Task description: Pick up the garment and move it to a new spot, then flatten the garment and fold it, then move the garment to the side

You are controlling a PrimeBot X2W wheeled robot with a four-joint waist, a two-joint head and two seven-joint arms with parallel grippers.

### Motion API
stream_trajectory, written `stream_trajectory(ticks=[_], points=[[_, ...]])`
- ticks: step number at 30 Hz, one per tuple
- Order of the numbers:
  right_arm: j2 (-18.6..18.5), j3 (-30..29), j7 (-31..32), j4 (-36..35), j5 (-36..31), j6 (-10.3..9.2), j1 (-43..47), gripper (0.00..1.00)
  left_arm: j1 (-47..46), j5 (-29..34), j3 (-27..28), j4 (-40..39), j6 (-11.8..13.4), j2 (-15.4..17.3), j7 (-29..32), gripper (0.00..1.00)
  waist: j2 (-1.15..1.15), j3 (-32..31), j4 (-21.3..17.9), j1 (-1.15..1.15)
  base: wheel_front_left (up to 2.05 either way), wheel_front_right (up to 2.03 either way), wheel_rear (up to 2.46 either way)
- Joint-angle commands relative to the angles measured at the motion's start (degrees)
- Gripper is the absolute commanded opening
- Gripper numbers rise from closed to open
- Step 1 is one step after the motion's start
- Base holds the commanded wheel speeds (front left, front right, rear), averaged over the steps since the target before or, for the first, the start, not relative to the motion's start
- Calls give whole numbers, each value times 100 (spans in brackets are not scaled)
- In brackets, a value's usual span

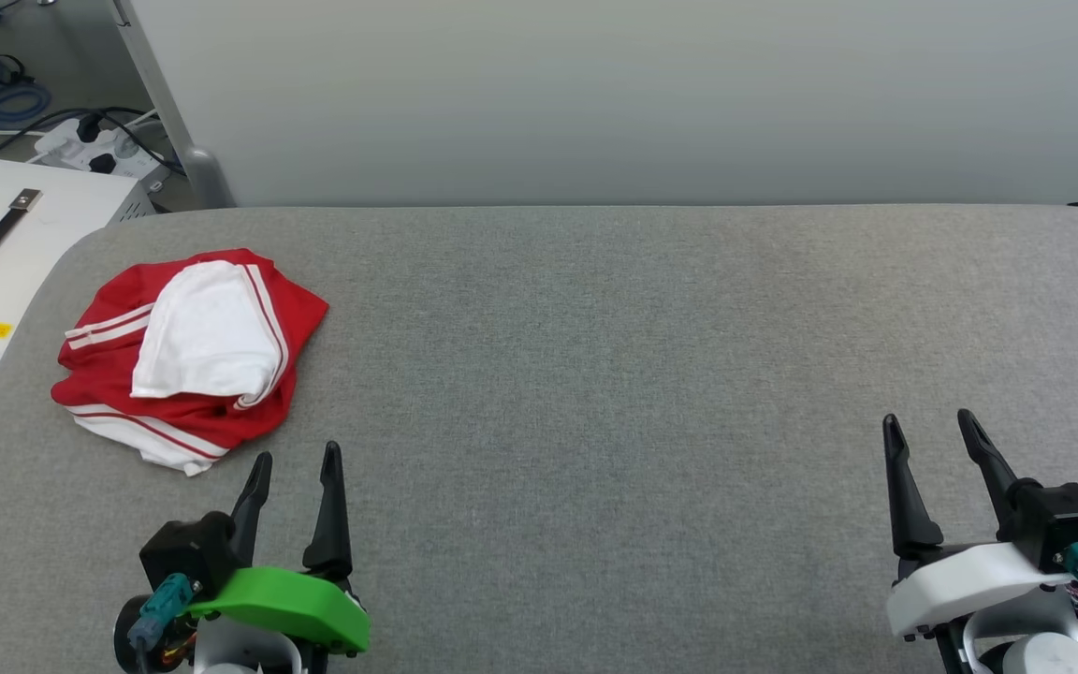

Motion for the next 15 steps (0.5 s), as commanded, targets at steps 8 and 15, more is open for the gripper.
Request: stream_trajectory(ticks=[8,15], points=[[-8,-35,-155,103,36,-4,-88,100,40,-147,-11,95,-62,-27,-144,100,0,-27,20,0,0,0,0],[-9,-34,-237,155,22,-4,-92,100,29,-253,-17,199,-60,-29,-228,100,0,-33,88,0,0,0,0]])
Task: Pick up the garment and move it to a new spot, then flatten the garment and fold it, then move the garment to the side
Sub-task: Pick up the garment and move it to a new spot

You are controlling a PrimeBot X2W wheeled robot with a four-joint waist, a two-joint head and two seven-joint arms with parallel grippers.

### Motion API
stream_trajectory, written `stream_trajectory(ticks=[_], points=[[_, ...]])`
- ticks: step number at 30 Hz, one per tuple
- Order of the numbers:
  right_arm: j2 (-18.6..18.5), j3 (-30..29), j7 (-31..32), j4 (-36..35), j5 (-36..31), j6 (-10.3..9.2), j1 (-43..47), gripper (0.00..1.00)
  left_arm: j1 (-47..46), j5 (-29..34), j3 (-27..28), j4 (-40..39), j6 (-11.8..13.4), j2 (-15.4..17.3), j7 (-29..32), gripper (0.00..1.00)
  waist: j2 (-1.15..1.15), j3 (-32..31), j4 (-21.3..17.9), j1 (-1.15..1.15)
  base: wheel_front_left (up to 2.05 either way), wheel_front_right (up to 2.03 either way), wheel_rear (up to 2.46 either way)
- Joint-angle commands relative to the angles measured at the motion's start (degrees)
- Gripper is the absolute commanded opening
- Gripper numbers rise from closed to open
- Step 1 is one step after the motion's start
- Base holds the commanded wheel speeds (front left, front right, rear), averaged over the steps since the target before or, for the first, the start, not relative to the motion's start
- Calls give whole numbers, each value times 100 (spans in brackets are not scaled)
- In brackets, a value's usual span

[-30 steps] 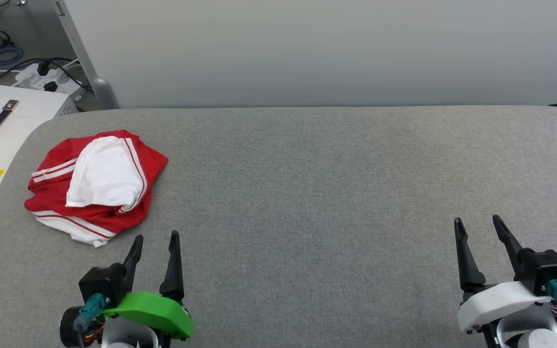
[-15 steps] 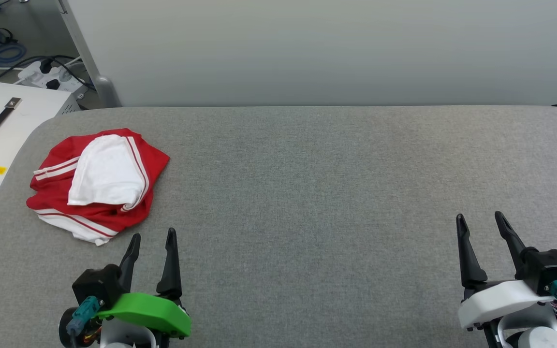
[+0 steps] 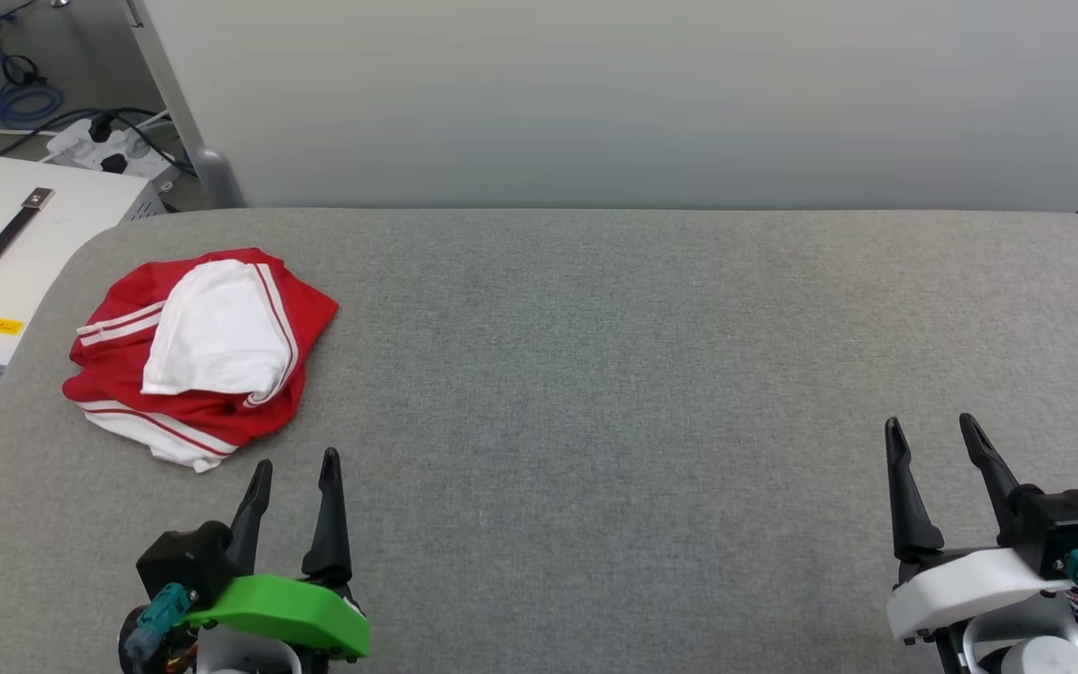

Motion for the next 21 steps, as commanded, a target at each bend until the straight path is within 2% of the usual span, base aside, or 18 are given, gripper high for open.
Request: stream_trajectory(ticks=[1,8,21], points=[[-9,6,-69,24,22,-4,-86,100,22,-95,-9,31,-11,-28,-54,100,0,3,54,0,0,0,0],[-9,273,-150,25,-45,-4,-59,100,-29,-168,46,109,18,-30,-135,100,0,6,410,0,0,0,0],[-9,707,-161,137,-18,-4,-33,100,-19,-89,82,88,58,-30,-147,100,0,-69,1448,0,0,0,0]])
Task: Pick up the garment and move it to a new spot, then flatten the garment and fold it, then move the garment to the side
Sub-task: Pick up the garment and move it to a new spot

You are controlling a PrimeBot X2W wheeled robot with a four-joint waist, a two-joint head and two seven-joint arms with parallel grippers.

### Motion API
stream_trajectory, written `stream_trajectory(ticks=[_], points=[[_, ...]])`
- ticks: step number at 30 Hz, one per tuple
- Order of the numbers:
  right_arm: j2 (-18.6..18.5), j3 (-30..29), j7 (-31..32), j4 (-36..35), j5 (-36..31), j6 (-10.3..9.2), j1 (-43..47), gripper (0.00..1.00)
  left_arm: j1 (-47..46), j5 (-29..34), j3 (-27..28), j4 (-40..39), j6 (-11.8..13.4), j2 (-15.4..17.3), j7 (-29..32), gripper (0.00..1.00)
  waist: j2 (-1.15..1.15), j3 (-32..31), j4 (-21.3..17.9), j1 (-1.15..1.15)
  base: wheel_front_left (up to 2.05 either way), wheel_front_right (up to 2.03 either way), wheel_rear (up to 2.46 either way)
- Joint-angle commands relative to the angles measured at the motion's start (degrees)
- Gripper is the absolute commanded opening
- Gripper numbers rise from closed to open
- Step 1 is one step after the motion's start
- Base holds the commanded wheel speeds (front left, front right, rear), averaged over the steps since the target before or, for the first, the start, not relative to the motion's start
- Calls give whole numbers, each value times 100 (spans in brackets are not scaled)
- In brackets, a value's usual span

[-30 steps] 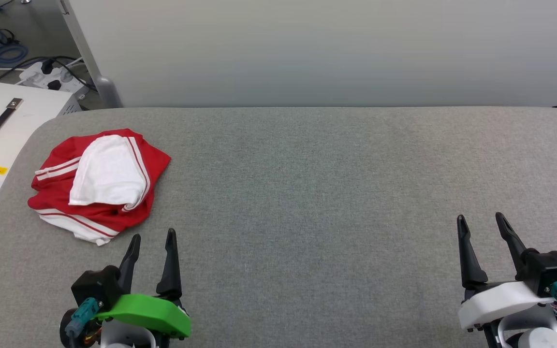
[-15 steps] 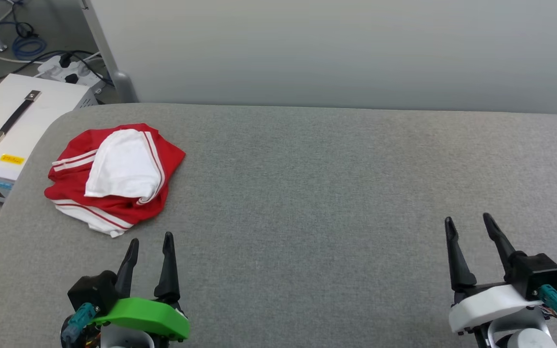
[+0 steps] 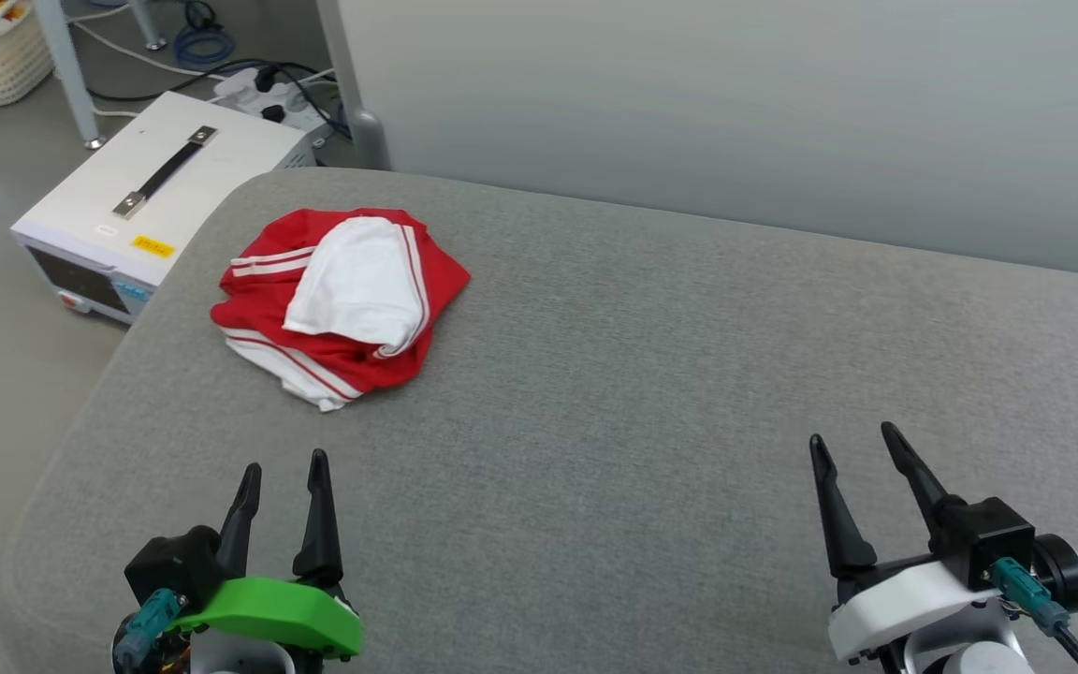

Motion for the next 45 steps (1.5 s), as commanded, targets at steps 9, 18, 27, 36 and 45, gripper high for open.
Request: stream_trajectory(ticks=[9,18,27,36,45], points=[[-12,222,-35,21,38,-4,-69,100,12,139,-3,-8,-31,-26,-33,100,0,-42,922,0,0,0,0],[-12,271,-35,57,48,-4,-103,100,11,224,-36,-11,-46,-26,-33,100,0,-48,1197,0,0,0,0],[-12,306,-35,19,47,-4,-93,100,67,286,-31,-52,-65,-26,-33,100,0,-29,1243,0,0,0,0],[-12,296,-35,-10,-98,-4,-156,100,-69,244,-102,3,-83,-26,-33,100,0,217,1091,0,0,0,0],[-21,239,-33,-109,-511,-4,-522,100,-1222,184,-608,1003,-290,340,332,100,0,1182,518,0,0,0,0]])
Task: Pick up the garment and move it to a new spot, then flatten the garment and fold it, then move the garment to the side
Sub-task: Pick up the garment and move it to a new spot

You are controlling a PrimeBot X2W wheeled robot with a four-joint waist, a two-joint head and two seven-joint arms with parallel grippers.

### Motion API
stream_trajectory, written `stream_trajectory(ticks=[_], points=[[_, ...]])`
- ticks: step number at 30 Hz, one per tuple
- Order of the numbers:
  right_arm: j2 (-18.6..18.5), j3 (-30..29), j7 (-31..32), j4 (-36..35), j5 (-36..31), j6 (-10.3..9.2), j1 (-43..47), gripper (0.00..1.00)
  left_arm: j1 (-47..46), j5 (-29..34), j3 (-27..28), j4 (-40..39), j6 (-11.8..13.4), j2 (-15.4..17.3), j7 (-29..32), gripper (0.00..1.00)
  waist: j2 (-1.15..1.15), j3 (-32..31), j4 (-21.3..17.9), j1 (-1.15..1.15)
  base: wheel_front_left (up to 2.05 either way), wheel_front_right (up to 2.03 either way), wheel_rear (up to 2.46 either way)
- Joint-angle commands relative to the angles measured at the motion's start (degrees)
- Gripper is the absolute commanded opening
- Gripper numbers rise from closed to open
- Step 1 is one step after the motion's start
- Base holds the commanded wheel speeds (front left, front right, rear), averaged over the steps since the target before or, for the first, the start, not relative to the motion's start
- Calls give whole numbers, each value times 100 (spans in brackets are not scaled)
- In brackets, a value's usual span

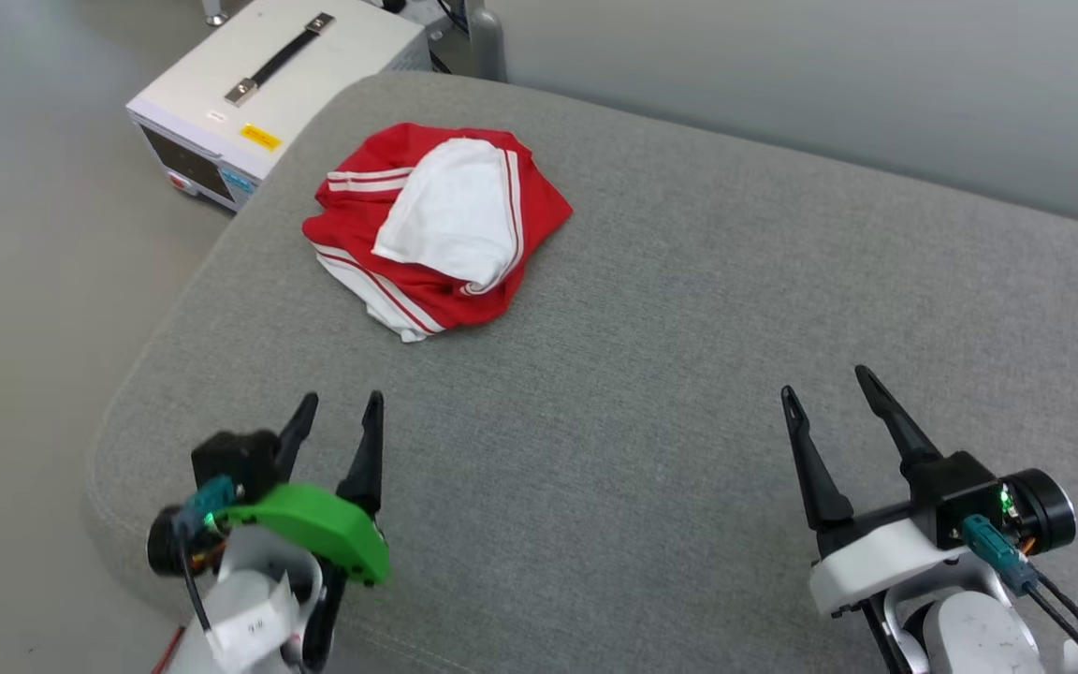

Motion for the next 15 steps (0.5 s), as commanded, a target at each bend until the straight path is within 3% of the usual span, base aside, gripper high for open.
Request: stream_trajectory(ticks=[1,7,15], points=[[-42,-9,-33,-23,-67,-5,-134,100,-359,-93,-67,111,-41,137,138,100,-1,609,-460,0,0,0,0],[-102,-15,-16,-92,-164,-5,-423,100,-1588,-434,-464,534,-58,758,830,100,-1,1227,-906,0,0,0,0],[-73,-30,-27,-20,-149,-5,-633,100,-2677,-1016,-1017,1000,-60,1647,1774,100,-1,1591,-1403,0,0,0,0]])
